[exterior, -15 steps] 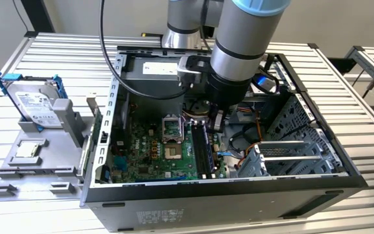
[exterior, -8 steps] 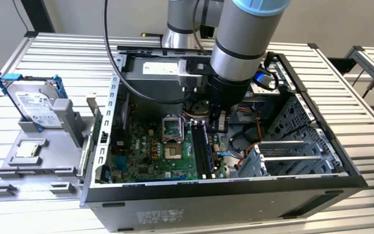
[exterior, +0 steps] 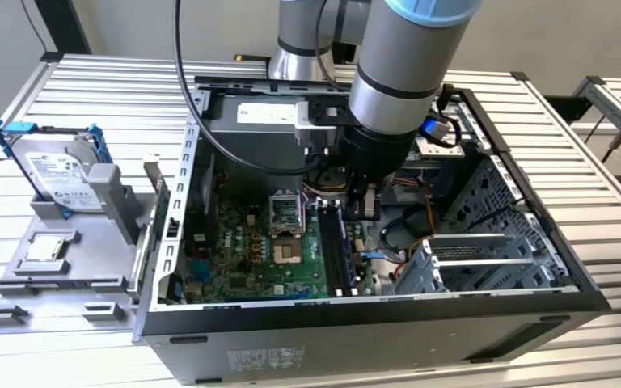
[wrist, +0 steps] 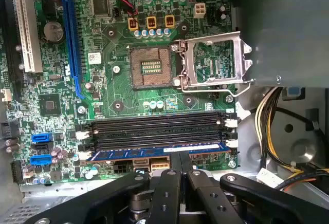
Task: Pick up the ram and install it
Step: 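Press down the ram until it locks into place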
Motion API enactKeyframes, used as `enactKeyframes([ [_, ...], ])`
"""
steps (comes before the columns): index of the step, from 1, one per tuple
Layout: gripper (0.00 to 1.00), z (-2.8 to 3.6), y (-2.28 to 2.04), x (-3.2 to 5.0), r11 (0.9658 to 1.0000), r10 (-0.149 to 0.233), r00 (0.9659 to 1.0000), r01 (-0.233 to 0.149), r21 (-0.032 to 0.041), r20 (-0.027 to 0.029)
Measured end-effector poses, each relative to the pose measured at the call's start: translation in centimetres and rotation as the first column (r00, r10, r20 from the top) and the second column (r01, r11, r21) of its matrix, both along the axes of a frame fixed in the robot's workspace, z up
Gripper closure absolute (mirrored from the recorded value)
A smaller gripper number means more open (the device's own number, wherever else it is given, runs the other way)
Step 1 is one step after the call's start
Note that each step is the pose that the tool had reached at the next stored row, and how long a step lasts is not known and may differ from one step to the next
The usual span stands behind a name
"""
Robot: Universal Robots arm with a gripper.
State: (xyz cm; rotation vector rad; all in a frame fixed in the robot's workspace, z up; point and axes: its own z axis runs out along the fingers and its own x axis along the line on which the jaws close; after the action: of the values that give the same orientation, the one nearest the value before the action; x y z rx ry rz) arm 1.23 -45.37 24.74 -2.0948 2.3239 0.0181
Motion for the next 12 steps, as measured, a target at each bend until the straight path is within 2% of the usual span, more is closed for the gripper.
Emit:
enactKeyframes([
  [12, 1.00, 0.01, 0.00, -0.14, 0.9999, 0.010, 0.9999, -0.010, -0.0001, 0.0000],
])
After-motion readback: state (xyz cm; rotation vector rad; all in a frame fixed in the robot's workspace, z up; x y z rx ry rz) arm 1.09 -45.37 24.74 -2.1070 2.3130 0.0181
